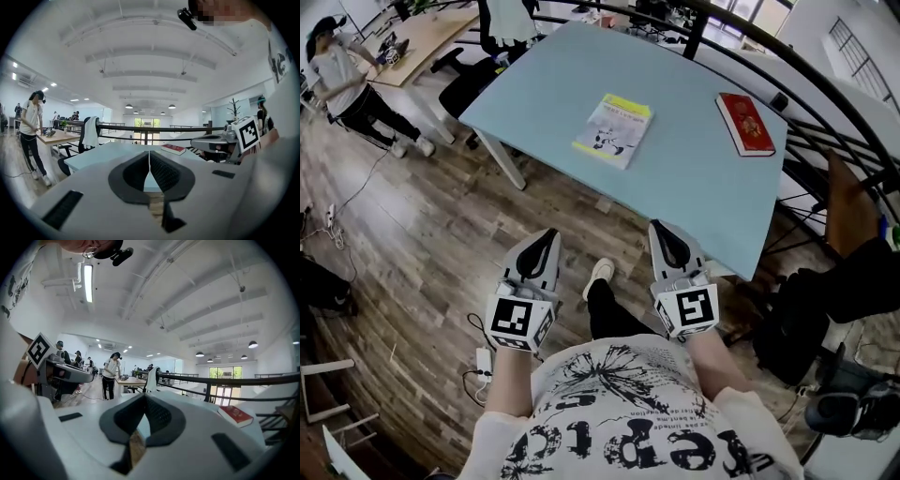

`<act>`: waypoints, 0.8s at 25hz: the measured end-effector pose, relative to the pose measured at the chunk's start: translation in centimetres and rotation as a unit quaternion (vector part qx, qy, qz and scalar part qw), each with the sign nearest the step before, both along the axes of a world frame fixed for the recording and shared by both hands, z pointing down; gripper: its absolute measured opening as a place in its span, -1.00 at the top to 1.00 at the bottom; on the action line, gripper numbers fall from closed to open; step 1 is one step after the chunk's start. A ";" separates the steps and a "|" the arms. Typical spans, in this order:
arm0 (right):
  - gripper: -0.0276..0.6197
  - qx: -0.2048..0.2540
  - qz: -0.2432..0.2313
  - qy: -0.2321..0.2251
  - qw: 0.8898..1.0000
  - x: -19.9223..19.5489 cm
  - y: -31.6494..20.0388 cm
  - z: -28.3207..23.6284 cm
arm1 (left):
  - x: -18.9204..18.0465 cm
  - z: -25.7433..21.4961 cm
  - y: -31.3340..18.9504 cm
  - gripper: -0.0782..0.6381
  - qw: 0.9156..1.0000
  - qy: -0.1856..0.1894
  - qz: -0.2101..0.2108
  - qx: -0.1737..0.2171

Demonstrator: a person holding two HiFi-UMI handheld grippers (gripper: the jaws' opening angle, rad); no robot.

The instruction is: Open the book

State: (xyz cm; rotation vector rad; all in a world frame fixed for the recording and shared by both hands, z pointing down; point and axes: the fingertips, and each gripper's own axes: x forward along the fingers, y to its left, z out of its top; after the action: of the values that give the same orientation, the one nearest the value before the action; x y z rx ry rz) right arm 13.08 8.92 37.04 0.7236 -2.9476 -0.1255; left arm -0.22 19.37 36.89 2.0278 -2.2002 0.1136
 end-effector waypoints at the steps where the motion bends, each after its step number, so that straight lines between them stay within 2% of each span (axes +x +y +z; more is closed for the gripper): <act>1: 0.88 -0.002 0.006 -0.001 1.000 -1.0 -1.5 0.2 | -1.1 0.3 -1.6 0.72 1.000 -0.001 0.003 -0.007; 10: 0.88 -0.006 0.049 -0.001 0.999 -8.5 -14.6 0.0 | -9.1 -0.1 -16.7 0.72 0.998 -0.011 0.063 -0.020; 16: 0.88 -0.028 0.096 -0.004 0.995 -10.5 -20.4 0.3 | -12.2 0.2 -23.8 0.72 0.994 -0.012 0.102 -0.028; 20: 0.88 -0.034 0.133 0.003 0.991 -10.9 -22.8 0.8 | -12.7 1.0 -27.3 0.72 0.989 -0.010 0.144 -0.032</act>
State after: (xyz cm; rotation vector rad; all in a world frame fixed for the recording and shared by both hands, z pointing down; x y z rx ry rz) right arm 2.20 -13.88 37.84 1.0923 -2.8004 -0.0056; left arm -12.88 -7.91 37.90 2.3024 -1.8742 0.2349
